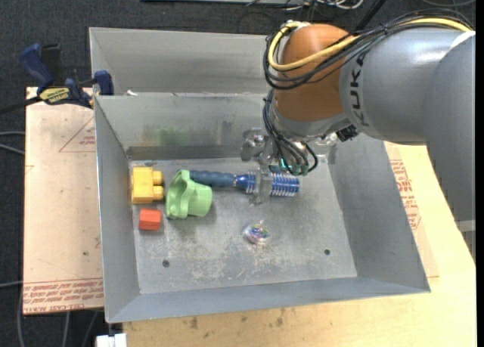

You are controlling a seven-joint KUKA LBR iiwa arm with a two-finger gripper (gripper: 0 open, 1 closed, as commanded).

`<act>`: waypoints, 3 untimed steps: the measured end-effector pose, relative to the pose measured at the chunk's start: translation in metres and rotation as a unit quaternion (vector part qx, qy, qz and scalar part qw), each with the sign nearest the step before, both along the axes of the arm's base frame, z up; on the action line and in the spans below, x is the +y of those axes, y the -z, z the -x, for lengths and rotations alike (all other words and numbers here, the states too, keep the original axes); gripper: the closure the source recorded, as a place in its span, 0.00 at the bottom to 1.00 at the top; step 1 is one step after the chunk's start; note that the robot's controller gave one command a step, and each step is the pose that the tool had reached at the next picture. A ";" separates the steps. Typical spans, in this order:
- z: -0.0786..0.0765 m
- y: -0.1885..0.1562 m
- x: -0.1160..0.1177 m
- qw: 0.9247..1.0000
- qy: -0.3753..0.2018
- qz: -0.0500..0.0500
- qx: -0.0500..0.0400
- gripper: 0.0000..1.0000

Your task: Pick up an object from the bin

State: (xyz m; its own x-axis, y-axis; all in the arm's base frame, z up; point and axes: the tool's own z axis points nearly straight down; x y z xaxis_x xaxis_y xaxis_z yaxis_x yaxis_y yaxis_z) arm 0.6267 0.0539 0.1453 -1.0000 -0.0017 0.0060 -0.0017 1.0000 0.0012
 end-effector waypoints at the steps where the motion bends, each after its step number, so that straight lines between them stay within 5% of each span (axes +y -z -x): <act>1: -0.011 0.080 0.003 0.999 0.040 0.000 0.000 0.00; 2: -0.014 0.074 0.003 0.999 0.040 0.000 -0.005 1.00; 3: 0.016 -0.104 0.009 1.000 -0.001 0.000 -0.008 1.00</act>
Offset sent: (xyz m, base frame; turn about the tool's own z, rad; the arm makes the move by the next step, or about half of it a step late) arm 0.0125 0.0024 -0.0753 0.0811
